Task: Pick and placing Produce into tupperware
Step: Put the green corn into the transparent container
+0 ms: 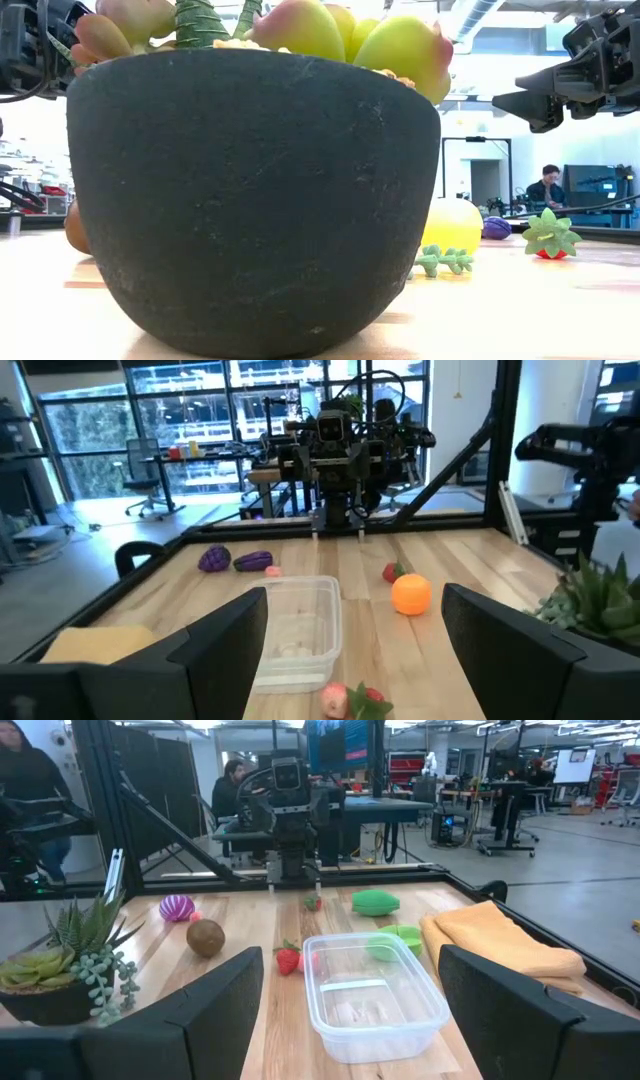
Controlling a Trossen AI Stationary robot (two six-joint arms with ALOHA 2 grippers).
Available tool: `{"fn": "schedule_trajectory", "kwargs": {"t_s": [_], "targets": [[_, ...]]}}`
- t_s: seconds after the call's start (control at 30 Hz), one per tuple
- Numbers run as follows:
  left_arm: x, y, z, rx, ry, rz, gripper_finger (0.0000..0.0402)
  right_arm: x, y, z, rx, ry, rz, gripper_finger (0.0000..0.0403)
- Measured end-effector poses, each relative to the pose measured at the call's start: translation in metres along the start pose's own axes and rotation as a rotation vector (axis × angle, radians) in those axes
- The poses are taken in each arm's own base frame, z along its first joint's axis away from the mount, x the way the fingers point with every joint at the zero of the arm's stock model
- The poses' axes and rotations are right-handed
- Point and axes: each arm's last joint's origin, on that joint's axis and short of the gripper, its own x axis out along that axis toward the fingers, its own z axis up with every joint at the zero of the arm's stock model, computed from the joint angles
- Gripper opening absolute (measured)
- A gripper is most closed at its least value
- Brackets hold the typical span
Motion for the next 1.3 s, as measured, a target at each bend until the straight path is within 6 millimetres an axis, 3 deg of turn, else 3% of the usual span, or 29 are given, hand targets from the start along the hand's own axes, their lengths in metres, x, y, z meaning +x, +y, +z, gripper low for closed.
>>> {"fn": "schedule_trajectory", "kwargs": {"t_s": [0.3,0.53,0.73,0.9,1.3], "targets": [[0.0,0.0009,0.0013,-0.022,-0.014,0.031,0.0293,0.0,0.0,0.0001,0.206,0.0,0.0,0.0297],[-0.0001,0.0016,0.0017,-0.02,-0.017,0.055,0.0293,0.0,-0.0005,0.0004,0.11,-0.004,-0.018,0.0297],[-0.0006,0.0057,0.002,0.072,-0.006,0.196,0.0293,0.0,-0.0022,0.0011,0.106,-0.013,-0.064,0.0297],[-0.0008,0.0067,0.0034,0.127,-0.012,0.229,0.0293,0.0001,-0.0046,0.0011,-0.004,-0.009,-0.1,0.0297],[-0.0017,0.0084,0.01,0.112,-0.076,0.284,0.0293,-0.0003,-0.0053,0.0083,0.039,-0.084,-0.111,0.0297]]}}
